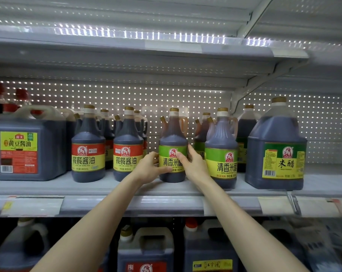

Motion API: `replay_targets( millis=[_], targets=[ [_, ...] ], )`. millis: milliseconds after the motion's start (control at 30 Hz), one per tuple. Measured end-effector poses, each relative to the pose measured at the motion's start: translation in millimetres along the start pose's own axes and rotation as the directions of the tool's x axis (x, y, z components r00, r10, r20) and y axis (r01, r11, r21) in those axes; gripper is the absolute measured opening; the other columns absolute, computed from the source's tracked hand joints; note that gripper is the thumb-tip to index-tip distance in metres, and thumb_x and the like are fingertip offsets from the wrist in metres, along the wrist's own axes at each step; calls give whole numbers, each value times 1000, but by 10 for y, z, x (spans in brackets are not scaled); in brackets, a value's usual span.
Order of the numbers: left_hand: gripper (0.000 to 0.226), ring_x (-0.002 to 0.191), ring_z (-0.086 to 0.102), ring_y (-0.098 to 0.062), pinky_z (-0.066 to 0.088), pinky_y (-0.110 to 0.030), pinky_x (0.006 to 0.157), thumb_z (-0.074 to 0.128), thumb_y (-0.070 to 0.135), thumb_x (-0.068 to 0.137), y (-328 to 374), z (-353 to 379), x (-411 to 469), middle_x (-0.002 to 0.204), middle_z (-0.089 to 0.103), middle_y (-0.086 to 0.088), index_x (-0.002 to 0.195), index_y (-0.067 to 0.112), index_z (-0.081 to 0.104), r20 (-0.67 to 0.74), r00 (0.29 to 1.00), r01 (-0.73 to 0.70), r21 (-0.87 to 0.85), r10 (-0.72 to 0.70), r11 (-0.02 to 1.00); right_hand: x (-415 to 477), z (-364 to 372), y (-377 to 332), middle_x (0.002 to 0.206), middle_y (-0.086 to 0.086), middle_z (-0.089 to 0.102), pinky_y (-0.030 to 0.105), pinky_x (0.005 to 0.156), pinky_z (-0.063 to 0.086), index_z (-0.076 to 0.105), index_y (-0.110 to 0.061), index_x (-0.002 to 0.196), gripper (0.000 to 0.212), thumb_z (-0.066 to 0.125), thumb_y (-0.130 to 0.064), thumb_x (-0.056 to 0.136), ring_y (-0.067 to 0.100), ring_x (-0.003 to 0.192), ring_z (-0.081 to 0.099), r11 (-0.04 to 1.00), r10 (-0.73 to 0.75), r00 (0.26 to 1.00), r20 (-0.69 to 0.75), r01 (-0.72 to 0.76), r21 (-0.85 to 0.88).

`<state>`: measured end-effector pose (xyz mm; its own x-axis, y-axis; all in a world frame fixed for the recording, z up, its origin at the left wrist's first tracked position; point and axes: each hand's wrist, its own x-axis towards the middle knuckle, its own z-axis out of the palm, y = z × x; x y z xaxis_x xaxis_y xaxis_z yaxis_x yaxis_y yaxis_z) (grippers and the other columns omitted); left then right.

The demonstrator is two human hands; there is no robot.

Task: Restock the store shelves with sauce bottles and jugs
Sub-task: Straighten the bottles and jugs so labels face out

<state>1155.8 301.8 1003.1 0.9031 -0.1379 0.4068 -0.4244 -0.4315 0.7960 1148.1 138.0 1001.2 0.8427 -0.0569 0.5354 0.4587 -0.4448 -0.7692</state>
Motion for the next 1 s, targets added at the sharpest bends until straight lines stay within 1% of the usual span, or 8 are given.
replay_targets(
  millis=[133, 300, 400, 567, 800, 1000],
  targets=[
    [59, 113, 60, -15, 47, -38, 101, 79, 23, 77, -18, -7, 11, 124, 63, -2, 127, 9, 51, 15, 1000, -1, 11, 1, 1000, 0, 11, 2, 134, 1, 58, 38, 101, 47, 35, -24, 148, 62, 52, -48, 94, 18, 118, 57, 1000, -7, 1000, -11, 7, -23],
    [59, 112, 60, -15, 48, -35, 99, 79, 26, 77, -9, 3, 2, 123, 63, -1, 127, 9, 52, -6, 1000, -10, 55, 11, 998, -19, -2, -18, 135, 0, 58, 35, 101, 46, 32, -24, 149, 60, 51, -44, 96, 18, 119, 56, 1000, 1, 1000, 4, -1, -8],
    [59, 110, 61, -15, 49, -37, 99, 80, 27, 76, -3, 7, 3, 122, 64, -2, 126, 10, 53, -15, 1000, -13, 66, 14, 998, -25, -9, -29, 136, 0, 57, 38, 102, 46, 31, -24, 150, 61, 51, -43, 96, 18, 120, 55, 1000, 10, 1000, 19, -10, 9],
    [59, 109, 62, -16, 49, -34, 97, 80, 24, 76, 23, 18, -13, 121, 65, -4, 125, 7, 53, -39, 999, -21, 77, 24, 997, -21, 11, -35, 141, 1, 53, 43, 105, 44, 31, -24, 149, 63, 52, -46, 94, 20, 125, 52, 1000, 23, 999, 23, -23, 14],
    [57, 108, 62, -16, 50, -34, 97, 80, 23, 76, 48, 19, -40, 120, 65, -4, 124, 6, 54, -41, 999, -31, 76, 34, 997, -39, -12, -67, 139, 1, 54, 38, 103, 45, 30, -23, 150, 60, 50, -42, 97, 18, 122, 54, 999, 26, 999, 39, -26, 19],
    [53, 107, 61, -16, 48, -29, 95, 79, 22, 78, 84, 26, -73, 118, 64, -3, 122, 6, 54, -51, 998, -33, 99, 38, 995, -69, -19, -93, 137, -1, 55, 32, 99, 47, 29, -22, 150, 60, 50, -40, 97, 17, 120, 55, 999, 15, 999, 38, -16, 34]
  ],
)
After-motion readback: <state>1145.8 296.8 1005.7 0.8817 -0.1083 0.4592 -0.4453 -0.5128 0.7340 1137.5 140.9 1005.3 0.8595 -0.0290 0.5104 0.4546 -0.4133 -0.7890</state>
